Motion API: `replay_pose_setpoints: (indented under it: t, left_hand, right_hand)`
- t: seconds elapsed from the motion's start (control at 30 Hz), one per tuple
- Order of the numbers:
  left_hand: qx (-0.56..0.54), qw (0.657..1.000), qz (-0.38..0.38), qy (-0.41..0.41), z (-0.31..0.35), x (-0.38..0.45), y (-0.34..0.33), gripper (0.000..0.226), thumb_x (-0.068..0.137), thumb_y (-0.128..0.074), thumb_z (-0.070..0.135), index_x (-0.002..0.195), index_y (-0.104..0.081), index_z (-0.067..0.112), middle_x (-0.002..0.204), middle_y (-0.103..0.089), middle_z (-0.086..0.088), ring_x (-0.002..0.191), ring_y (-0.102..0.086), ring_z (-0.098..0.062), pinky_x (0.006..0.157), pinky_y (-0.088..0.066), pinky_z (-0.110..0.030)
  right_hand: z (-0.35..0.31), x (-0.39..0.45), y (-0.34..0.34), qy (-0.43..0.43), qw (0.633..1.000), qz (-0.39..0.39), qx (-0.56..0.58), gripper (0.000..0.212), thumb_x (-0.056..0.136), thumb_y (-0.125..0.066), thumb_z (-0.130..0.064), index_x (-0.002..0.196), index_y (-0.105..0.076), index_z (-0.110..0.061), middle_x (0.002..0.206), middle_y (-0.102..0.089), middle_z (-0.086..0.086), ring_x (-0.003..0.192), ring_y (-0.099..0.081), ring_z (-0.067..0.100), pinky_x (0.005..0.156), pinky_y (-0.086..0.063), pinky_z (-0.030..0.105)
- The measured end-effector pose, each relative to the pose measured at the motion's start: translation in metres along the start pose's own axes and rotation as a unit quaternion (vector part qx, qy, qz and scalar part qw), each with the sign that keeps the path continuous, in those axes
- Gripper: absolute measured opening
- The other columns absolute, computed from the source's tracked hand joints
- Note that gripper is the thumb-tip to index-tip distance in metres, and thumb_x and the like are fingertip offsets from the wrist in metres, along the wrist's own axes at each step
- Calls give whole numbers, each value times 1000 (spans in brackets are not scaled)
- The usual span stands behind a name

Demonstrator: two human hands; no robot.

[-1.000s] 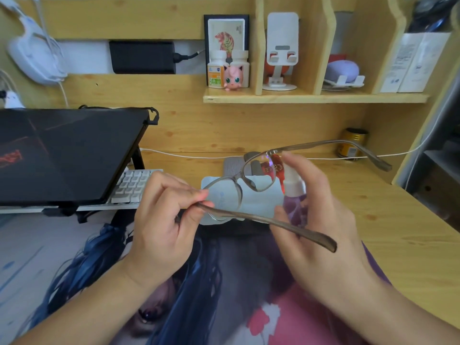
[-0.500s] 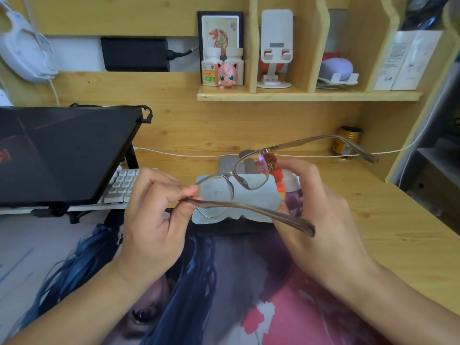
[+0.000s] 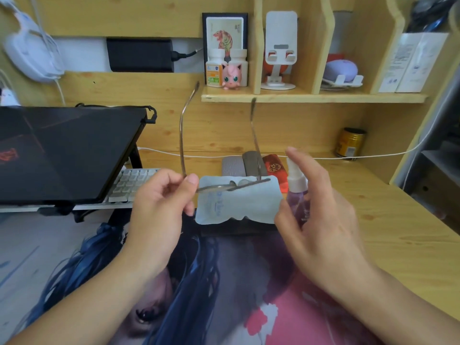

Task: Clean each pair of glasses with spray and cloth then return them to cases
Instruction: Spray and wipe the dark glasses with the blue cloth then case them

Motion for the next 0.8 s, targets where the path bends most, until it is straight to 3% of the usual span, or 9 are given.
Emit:
replay_pose_setpoints:
  t: [0.07,0.17,0.3,0.4,0.57,0.73,0.8]
  left_hand:
    - [-93,992,-5,91,-2,-4,-5,33,95,-66,16,63,-56,16,68,-51,-7,58,-45,-17,63,-40,-31]
    - [-186,966,-18,180,-2,-12,-15,21,89,-66,15,71,-58,10,72,-51,-8,54,-46,-12,53,-43,-26]
    - [-249,928,5,276,-6,-17,-19,10,90,-66,16,84,-64,8,62,-56,0,48,-47,-9,50,-45,-21]
    - [-267,914,21,303,-5,-18,-18,13,91,-66,15,80,-69,8,62,-58,-1,48,-46,-8,50,-44,-20]
    - [-275,909,27,311,-5,-18,-17,13,93,-64,14,83,-71,8,64,-59,-1,48,-47,-8,47,-45,-19]
    - [-293,900,32,320,-7,-16,-13,8,91,-66,13,89,-72,7,69,-57,-2,50,-47,-8,48,-46,-19]
    - [-309,893,38,325,-8,-15,-11,7,91,-66,12,93,-70,7,71,-56,-2,51,-46,-8,48,-45,-19]
  right_hand:
    - [-14,-7,-4,27,1000,-11,1,73,89,-64,-13,150,-29,-33,82,-44,-27,70,-50,-9,63,-39,5]
    - [-34,-16,-18,58,998,-37,-15,65,91,-50,-25,150,-24,-34,83,-53,-11,51,-52,13,42,-45,31]
    - [-45,-20,-35,98,990,-68,-72,72,88,-54,-15,150,-19,-27,101,-59,7,43,-42,25,31,-36,35]
    - [-44,-18,-36,97,988,-66,-101,76,82,-60,-11,148,-23,-23,92,-53,5,44,-28,21,29,-28,30]
    - [-42,-16,-34,103,989,-48,-94,71,78,-67,1,138,-33,-21,87,-52,9,42,-44,30,29,-35,35]
    - [-37,-13,-23,88,993,-10,-74,71,86,-53,-11,145,-21,-32,89,-51,3,48,-51,31,33,-41,39]
    - [-26,-8,-16,49,997,7,-63,72,89,-57,-12,147,-22,-37,87,-53,-2,55,-52,25,40,-46,40]
Point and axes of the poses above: each hand's wrist, its own x-axis towards the middle knuckle, its own y-axis out of the back of the hand, z = x × y, the point moved 5 cm from there along x, towards the middle knuckle
